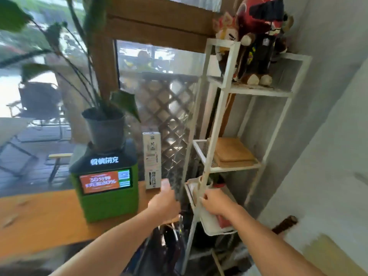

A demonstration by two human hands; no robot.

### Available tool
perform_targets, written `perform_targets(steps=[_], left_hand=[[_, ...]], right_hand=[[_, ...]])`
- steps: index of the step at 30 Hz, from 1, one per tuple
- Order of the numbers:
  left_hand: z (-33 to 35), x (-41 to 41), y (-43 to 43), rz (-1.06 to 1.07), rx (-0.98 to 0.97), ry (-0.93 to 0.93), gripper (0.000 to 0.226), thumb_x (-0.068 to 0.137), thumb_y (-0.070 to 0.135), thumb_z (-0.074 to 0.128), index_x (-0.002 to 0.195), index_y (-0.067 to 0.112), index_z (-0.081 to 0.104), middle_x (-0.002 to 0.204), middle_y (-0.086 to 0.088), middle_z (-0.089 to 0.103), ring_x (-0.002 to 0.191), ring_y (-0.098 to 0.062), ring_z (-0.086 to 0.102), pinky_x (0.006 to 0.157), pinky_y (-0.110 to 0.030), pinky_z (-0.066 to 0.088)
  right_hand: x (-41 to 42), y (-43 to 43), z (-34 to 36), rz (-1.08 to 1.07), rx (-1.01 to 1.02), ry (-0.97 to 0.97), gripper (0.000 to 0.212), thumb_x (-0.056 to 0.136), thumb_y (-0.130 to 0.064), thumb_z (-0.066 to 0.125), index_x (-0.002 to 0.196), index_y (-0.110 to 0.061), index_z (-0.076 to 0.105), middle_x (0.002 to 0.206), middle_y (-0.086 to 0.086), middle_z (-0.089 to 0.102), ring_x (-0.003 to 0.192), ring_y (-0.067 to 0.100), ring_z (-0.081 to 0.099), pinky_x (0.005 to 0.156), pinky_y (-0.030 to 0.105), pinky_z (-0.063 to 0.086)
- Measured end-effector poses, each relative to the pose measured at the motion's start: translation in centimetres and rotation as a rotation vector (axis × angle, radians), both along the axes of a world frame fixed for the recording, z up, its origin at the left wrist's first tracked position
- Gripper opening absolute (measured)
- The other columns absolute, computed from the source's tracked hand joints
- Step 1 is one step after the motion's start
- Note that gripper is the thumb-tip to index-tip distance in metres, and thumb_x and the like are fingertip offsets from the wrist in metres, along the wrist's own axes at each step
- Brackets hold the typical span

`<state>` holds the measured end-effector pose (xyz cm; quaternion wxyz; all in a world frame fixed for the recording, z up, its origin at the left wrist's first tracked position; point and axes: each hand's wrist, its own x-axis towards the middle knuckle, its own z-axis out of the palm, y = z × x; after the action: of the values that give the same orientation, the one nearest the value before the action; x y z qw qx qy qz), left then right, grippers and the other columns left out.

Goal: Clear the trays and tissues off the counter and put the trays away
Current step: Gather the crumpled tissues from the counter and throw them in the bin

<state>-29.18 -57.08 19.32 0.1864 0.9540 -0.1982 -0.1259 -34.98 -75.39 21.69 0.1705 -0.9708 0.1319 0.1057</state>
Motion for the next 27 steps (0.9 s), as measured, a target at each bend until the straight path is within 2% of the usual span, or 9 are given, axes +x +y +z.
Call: perform_targets(steps=[2,4,6,8,11,14,20,24,27], left_hand=[[-1.4,-1.9,8.0,0.1,0.078,0.026,0.038,0.087,0.028,0.047,0.121,0.013,0.056,0.12,-0.013,0.066,0.105,-0.033,0.065,0.079,-0.039,0.05],[-2.2,-3.8,15.8,0.198,0.123,0.056,0.037,0.085,0.029,0.048,0.116,0.013,0.06,0.121,-0.013,0.066,0.11,-0.035,0.064,0.083,-0.039,0.051],[-2.6,-5.4,23.0,0.27,0.144,0.078,0.036,0.085,0.03,0.047,0.113,0.014,0.063,0.119,-0.014,0.067,0.109,-0.035,0.064,0.083,-0.038,0.051],[-2.6,-6.4,28.9,0.354,0.144,0.099,0.032,0.086,0.034,0.047,0.107,0.015,0.063,0.117,-0.014,0.067,0.107,-0.034,0.063,0.081,-0.037,0.05],[-2.6,-7.6,35.8,0.485,0.141,0.128,0.031,0.087,0.035,0.046,0.104,0.013,0.06,0.118,-0.014,0.064,0.108,-0.034,0.06,0.082,-0.037,0.049],[-2.8,-8.0,40.6,0.57,0.142,0.16,0.024,0.086,0.03,0.046,0.102,0.015,0.057,0.116,-0.014,0.063,0.104,-0.033,0.061,0.078,-0.036,0.049],[-3.3,-4.4,46.1,0.628,0.125,0.147,0.02,0.09,0.031,0.045,0.095,0.015,0.056,0.106,-0.011,0.064,0.095,-0.03,0.061,0.08,-0.038,0.051],[-4.1,0.8,48.4,0.6,0.103,0.138,0.023,0.088,0.033,0.045,0.096,0.016,0.059,0.105,-0.01,0.065,0.094,-0.029,0.061,0.08,-0.038,0.051],[-4.8,5.5,49.9,0.555,0.135,0.178,0.025,0.087,0.034,0.044,0.098,0.018,0.06,0.106,-0.009,0.065,0.094,-0.029,0.061,0.08,-0.038,0.051]], right_hand=[[-0.2,7.4,-2.1,0.108,0.005,0.064,0.023,0.094,-0.037,0.05,0.086,-0.017,0.056,0.093,0.005,0.062,0.079,0.023,0.062,0.06,0.031,0.041],[-0.2,14.7,-3.6,0.158,0.065,0.044,0.037,0.092,-0.04,0.051,0.111,-0.008,0.054,0.101,0.002,0.055,0.075,0.014,0.055,0.06,0.028,0.039],[0.0,21.5,-4.4,0.265,0.082,0.027,0.035,0.092,-0.041,0.052,0.106,-0.009,0.058,0.1,0.009,0.058,0.091,0.025,0.06,0.075,0.034,0.048],[0.2,27.3,-4.9,0.384,0.099,0.09,0.026,0.094,-0.043,0.048,0.09,-0.018,0.056,0.104,0.012,0.065,0.099,0.032,0.062,0.078,0.036,0.048],[0.8,33.8,-5.3,0.503,0.122,0.116,0.03,0.093,-0.049,0.044,0.089,-0.021,0.053,0.107,0.009,0.066,0.096,0.031,0.062,0.081,0.04,0.051],[1.7,38.5,-5.7,0.583,0.165,0.129,0.029,0.094,-0.049,0.046,0.09,-0.022,0.054,0.098,0.005,0.064,0.086,0.027,0.061,0.078,0.041,0.053],[5.5,44.4,-7.0,0.62,0.198,0.155,0.026,0.095,-0.048,0.047,0.092,-0.024,0.055,0.103,0.007,0.067,0.088,0.027,0.06,0.075,0.038,0.049],[10.1,47.5,-8.3,0.586,0.226,0.186,0.026,0.095,-0.044,0.05,0.099,-0.02,0.059,0.111,0.01,0.067,0.097,0.03,0.061,0.083,0.039,0.05],[14.7,49.6,-9.4,0.534,0.242,0.188,0.026,0.095,-0.038,0.053,0.103,-0.016,0.063,0.114,0.012,0.068,0.103,0.031,0.062,0.084,0.036,0.047]])
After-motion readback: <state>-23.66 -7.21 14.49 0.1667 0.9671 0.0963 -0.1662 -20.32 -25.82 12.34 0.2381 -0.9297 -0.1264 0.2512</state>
